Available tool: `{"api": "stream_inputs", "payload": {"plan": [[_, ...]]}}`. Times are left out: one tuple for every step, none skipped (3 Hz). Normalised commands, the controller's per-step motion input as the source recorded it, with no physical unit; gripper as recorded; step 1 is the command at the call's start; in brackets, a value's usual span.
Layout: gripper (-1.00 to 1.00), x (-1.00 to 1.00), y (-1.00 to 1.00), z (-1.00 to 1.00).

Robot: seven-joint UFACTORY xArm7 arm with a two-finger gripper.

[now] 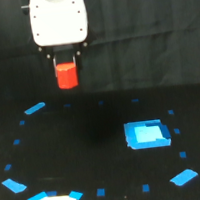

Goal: Pick up the red object from the table

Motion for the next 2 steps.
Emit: {"api": "stream_inputs", "payload": {"plan": [[-1.0, -0.02, -0.05, 0.24], [-0.97, -0.03, 0.0, 0.39]]}}
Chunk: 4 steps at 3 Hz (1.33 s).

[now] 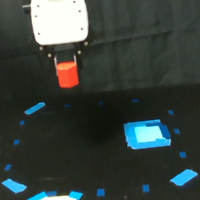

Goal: Pick up the red object from the table

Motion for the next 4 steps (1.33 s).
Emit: {"api": "stream_inputs", "payload": {"plan": [[-1.0, 0.27, 0.08, 0.02], [-1.0, 0.07, 0.12, 0.29], [-1.0, 0.13, -0.06, 0.27], [-1.0, 0.07, 0.4, 0.26]]}}
